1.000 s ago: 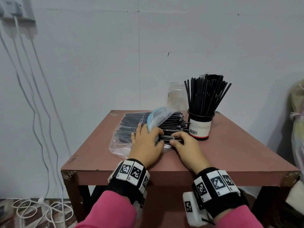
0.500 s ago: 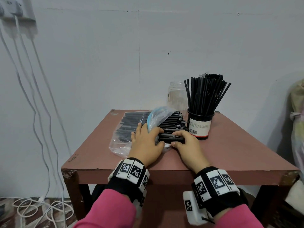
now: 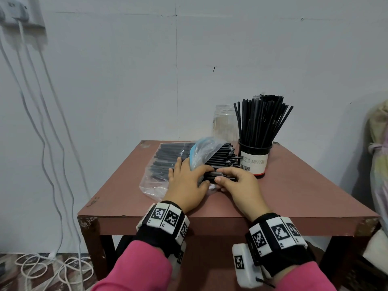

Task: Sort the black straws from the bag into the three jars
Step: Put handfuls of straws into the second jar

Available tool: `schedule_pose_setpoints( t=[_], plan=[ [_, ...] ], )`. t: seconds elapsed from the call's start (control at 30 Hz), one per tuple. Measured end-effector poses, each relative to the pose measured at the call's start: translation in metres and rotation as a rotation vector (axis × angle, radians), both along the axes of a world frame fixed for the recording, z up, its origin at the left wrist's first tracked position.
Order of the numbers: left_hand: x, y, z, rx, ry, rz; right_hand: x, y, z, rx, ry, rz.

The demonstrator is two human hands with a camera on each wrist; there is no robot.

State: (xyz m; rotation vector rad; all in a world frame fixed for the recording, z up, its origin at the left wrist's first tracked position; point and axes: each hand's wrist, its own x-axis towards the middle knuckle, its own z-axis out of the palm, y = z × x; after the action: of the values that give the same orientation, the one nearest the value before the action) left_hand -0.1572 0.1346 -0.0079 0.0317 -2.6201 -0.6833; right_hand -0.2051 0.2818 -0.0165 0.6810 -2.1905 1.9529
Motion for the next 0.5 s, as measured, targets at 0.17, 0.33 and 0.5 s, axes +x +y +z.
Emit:
schedule_pose_setpoints(
  t=[0.17, 0.33, 0.5],
  plan=[
    [0.001, 0.001, 0.001, 0.007, 0.012, 0.053, 0.003, 0.003, 0.002, -0.130, -0.029, -0.062],
    [0.002, 0.002, 0.002, -0.008, 0.021, 0.097, 0.008, 0.008, 0.004, -0.194, 0.031, -0.149],
    [0.002, 0.003, 0.002, -0.022, 0.026, 0.132, 0.015, 0.007, 0.010, -0.283, 0.029, -0.078]
  ],
)
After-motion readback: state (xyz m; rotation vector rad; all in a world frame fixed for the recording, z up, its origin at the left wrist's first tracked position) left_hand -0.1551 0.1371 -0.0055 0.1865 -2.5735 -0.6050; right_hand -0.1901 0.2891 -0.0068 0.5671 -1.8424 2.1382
